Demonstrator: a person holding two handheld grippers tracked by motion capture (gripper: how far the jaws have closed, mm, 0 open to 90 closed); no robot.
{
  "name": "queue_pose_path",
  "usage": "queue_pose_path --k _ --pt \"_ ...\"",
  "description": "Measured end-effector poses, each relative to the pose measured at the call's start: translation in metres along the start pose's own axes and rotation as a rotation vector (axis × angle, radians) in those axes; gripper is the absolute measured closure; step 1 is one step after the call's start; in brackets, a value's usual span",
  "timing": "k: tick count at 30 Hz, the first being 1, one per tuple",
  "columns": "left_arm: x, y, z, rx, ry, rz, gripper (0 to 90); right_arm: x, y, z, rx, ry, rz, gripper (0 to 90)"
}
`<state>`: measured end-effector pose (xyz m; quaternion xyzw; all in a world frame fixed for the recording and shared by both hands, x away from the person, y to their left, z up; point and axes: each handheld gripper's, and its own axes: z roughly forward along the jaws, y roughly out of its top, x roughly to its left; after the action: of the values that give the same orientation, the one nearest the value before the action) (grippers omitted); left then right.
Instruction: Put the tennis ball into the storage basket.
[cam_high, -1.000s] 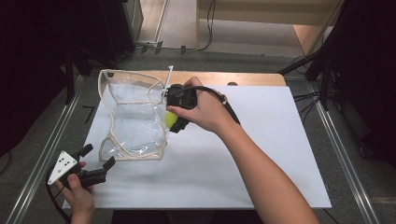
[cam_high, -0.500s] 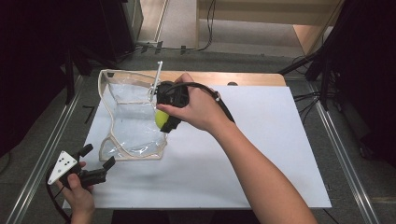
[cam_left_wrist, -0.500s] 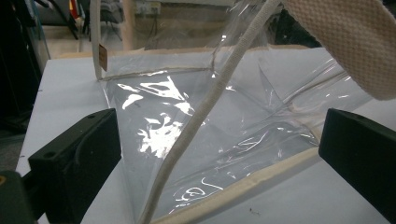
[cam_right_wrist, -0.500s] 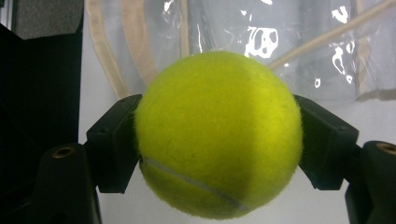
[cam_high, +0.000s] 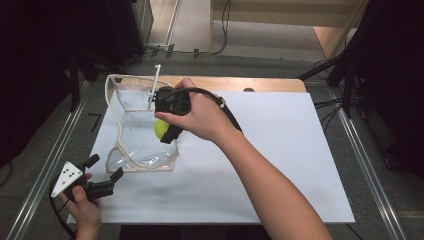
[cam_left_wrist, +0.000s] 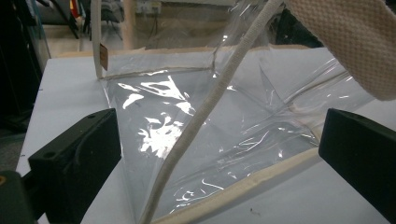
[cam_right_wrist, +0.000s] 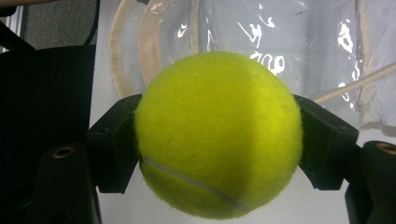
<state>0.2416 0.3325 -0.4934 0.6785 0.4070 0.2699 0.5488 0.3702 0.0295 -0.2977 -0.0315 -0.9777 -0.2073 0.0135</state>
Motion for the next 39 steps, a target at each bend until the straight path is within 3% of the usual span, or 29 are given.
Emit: queue_pose_path --k 28,39 --pt "0.001 0.000 0.000 -0.001 -0.002 -0.006 0.0 0.000 0.032 0.024 -0.003 0.017 -0.029 22.7" --pt "0.001 0.000 0.000 -0.001 -0.003 -0.008 0.0 0.000 0.036 0.035 0.035 0.017 -0.024 22.6"
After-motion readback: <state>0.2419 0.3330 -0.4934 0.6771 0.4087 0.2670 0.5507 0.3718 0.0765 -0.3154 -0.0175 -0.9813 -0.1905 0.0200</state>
